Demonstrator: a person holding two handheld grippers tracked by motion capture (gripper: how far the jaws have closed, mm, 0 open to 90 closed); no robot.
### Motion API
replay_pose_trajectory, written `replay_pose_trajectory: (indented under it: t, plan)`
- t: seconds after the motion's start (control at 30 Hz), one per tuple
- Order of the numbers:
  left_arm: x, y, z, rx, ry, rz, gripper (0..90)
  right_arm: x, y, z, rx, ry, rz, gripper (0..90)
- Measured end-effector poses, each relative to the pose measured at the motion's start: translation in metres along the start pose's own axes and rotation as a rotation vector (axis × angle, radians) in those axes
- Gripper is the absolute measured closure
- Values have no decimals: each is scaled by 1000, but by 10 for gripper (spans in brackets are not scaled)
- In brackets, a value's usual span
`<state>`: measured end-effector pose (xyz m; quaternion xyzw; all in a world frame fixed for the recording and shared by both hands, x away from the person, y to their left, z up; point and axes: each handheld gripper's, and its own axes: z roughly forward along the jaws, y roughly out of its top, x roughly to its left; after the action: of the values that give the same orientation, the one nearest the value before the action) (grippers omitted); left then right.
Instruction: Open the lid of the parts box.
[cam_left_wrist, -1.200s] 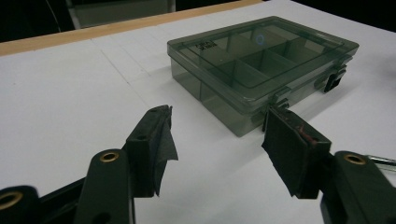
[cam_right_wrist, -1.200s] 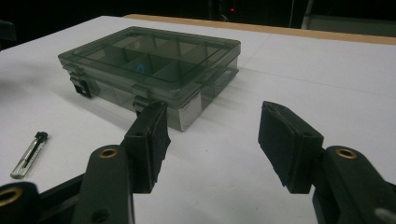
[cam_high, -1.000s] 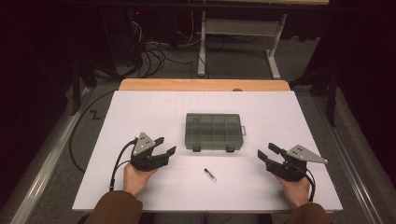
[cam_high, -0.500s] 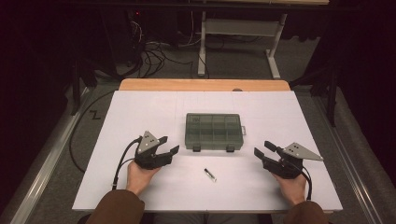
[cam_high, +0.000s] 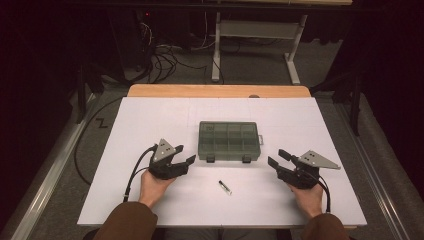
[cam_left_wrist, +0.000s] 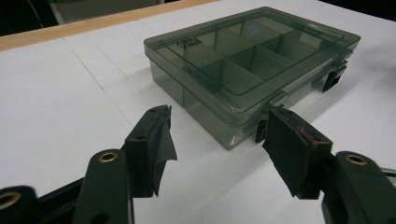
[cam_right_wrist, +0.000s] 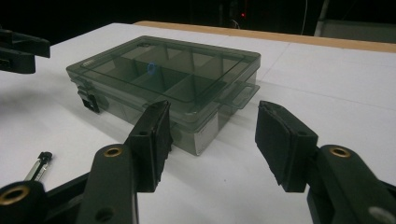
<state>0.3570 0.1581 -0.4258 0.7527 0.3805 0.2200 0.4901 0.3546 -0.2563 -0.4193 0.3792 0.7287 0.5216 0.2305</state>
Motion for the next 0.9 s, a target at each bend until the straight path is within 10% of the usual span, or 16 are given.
replay_pose_trajectory:
  t: [0.9]
  plan:
    - [-5,21,7,143,4,8,497,-4,21,13,187,31,28,608]
